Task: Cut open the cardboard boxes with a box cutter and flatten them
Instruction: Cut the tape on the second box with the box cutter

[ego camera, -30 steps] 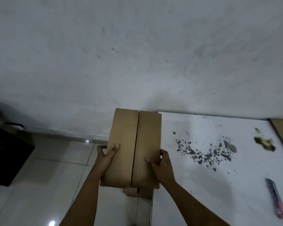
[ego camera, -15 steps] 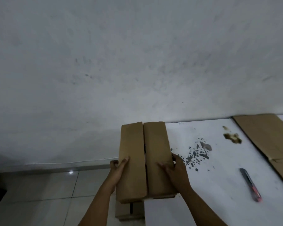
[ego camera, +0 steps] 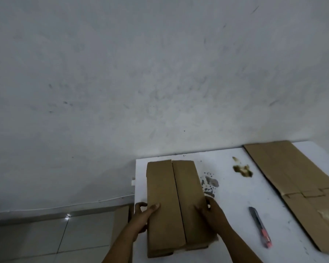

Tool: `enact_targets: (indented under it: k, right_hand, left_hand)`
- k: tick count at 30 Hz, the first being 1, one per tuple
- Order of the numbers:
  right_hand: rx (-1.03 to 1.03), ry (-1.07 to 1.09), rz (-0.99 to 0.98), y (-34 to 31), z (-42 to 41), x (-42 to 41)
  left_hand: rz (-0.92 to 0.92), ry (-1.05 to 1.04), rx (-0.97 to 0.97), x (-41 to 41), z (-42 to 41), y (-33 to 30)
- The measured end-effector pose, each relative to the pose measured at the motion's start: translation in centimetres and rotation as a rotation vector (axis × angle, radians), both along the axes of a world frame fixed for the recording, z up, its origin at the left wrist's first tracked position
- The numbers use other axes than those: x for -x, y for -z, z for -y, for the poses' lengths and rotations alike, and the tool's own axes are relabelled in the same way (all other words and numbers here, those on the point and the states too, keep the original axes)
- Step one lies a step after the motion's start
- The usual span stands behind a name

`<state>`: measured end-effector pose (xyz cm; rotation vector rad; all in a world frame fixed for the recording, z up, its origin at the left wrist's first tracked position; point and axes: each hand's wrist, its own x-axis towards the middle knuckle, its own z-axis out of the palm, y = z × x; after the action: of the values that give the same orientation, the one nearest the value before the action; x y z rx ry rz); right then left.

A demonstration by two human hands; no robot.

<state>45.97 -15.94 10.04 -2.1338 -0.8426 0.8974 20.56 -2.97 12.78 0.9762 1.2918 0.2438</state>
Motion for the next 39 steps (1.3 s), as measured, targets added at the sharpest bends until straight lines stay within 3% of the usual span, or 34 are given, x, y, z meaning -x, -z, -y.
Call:
enact_targets:
  k: [4, 10, 15, 20, 29, 35, 39]
  right_hand:
    - [0.096, -0.122, -0.096, 1.8, 1.1, -2.9]
    - [0.063, -0.349, 0.219, 0.9, -0.8, -5.5]
    - [-0.078, -0.633, 0.300, -0.6, -2.9, -5.2]
    - [-0.174, -0.602, 0.010, -3.0, -5.2, -3.0]
    - [-0.046, -0.418, -0.495, -6.4, -8.1, -1.7]
    - [0.008, -0.193, -0.880, -4.8, -7.5, -2.6]
    - [-0.032, -0.116, -0.988, -4.4, -6.8, -4.5]
  left_hand:
    - [-0.068, -0.068, 0.053, -2.3, 2.1, 1.1]
    - [-0.072, -0.222, -0.049, -4.2, 3.2, 0.1]
    - [-0.088, -0.207, -0.187, -5.4, 2.3, -2.6]
    - [-0.282, -0.133, -0.339, -6.0, 0.0, -4.7]
    - [-0.571, 0.144, -0.482, -10.1, -1.3, -7.6]
    - [-0.495, 0.184, -0.599, -11.6, -1.6, -8.5]
    - [-0.290, 0.191, -0.569, -11.6, -1.9, -8.1]
